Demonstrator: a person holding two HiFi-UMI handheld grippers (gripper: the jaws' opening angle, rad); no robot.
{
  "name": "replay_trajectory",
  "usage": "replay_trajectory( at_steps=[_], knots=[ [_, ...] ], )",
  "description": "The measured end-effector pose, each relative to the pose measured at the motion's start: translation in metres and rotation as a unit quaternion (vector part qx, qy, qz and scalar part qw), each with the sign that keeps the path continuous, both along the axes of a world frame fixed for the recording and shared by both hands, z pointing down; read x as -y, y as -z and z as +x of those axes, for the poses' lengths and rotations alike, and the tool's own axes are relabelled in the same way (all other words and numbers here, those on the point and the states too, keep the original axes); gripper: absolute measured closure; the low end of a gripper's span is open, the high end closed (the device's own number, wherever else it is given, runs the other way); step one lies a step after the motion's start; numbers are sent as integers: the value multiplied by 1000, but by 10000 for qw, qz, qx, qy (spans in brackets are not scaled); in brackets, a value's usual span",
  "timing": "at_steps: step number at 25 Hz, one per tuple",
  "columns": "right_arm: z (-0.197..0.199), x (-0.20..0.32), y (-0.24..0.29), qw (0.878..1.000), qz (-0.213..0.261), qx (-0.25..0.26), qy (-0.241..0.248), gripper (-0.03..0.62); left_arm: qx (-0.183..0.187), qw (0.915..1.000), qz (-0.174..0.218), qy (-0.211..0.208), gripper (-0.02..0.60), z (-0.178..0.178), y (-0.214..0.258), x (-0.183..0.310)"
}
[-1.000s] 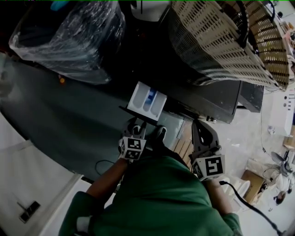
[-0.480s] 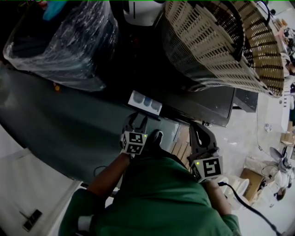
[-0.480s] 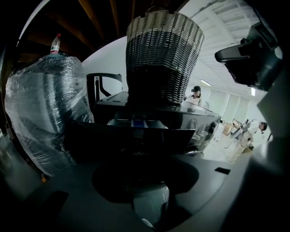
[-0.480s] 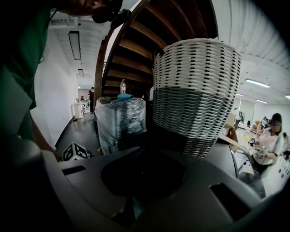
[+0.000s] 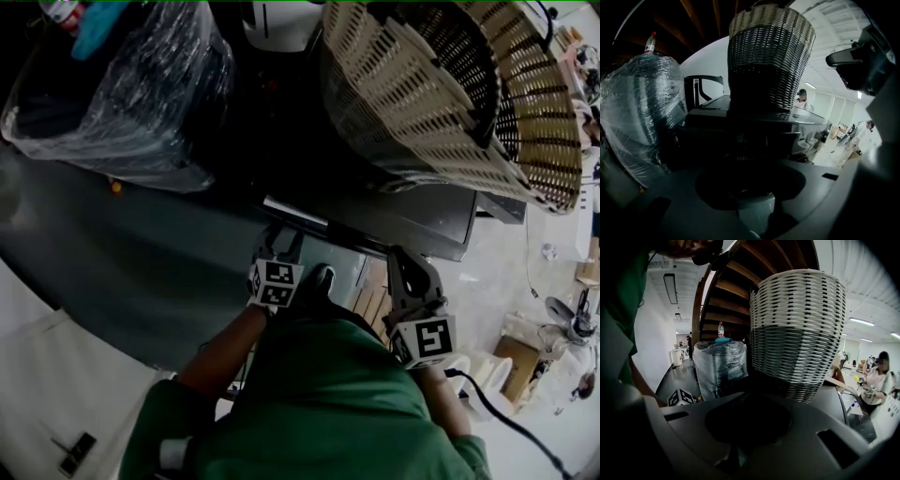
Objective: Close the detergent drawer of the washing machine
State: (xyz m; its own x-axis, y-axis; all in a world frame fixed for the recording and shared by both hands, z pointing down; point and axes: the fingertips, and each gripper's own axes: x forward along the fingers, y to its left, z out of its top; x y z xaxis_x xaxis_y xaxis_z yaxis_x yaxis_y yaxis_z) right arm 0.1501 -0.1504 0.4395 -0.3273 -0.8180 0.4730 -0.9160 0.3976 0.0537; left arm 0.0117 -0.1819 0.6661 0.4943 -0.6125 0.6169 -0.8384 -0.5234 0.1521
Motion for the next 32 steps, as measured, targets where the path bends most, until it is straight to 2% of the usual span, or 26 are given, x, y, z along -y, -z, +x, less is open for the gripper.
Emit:
replay_trajectory(
  at_steps=[7, 12, 19, 27, 32],
  knots=[
    [3, 10, -4, 9999, -31, 2, 119, 572, -12, 10000, -56, 24, 405, 8, 3, 19],
    [5, 19, -2, 9999, -30, 105, -24, 572, -13, 9999, -116, 106, 411, 9, 1, 27],
    [9, 26, -5, 9999, -96, 124, -28, 572, -2, 9999, -19, 137, 430, 8, 2, 29],
    [14, 34, -9, 9998, -144, 142, -3, 572, 167, 9995, -185, 196, 430, 8, 1, 30],
    [17, 36, -11, 9997, -180, 135, -17, 572, 149, 9993, -253, 243, 428, 8, 1, 32]
  ],
)
